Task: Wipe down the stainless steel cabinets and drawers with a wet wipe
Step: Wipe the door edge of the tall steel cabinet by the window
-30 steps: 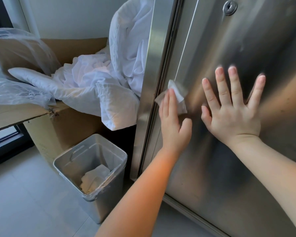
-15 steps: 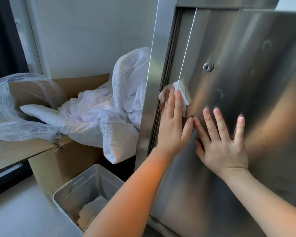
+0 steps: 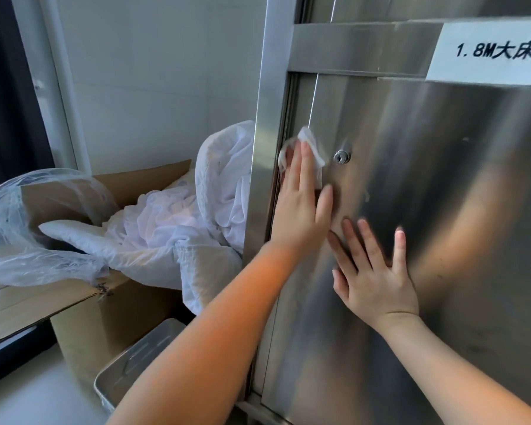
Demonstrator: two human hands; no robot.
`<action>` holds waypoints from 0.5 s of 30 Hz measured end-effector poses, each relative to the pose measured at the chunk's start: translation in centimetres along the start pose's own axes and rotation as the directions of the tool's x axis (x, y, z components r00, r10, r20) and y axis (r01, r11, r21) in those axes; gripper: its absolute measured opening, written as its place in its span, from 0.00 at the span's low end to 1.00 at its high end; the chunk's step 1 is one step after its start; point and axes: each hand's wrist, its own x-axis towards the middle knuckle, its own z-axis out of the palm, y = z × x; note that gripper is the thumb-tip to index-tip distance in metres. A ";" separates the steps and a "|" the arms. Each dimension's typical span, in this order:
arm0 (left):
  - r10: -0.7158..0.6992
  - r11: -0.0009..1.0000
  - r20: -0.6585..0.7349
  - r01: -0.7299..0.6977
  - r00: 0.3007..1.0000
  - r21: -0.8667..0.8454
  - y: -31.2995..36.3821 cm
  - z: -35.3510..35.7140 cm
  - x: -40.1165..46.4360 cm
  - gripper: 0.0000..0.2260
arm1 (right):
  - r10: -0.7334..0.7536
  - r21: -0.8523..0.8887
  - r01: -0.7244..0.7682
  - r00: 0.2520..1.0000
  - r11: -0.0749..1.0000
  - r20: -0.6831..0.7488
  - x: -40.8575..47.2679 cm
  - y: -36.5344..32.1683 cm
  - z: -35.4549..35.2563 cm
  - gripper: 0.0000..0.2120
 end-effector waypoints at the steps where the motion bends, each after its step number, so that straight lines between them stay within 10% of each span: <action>1: 0.019 1.000 -0.019 -0.019 1.000 -0.003 0.8 -0.4 1.9 0.30 | 0.000 0.006 0.000 1.000 1.000 -0.003 0.0 0.1 0.1 0.29; 15: -0.125 0.992 0.100 0.125 0.987 0.011 -6.5 1.5 -11.7 0.27 | -0.011 0.022 0.011 1.000 1.000 0.000 -0.1 -0.2 -0.1 0.29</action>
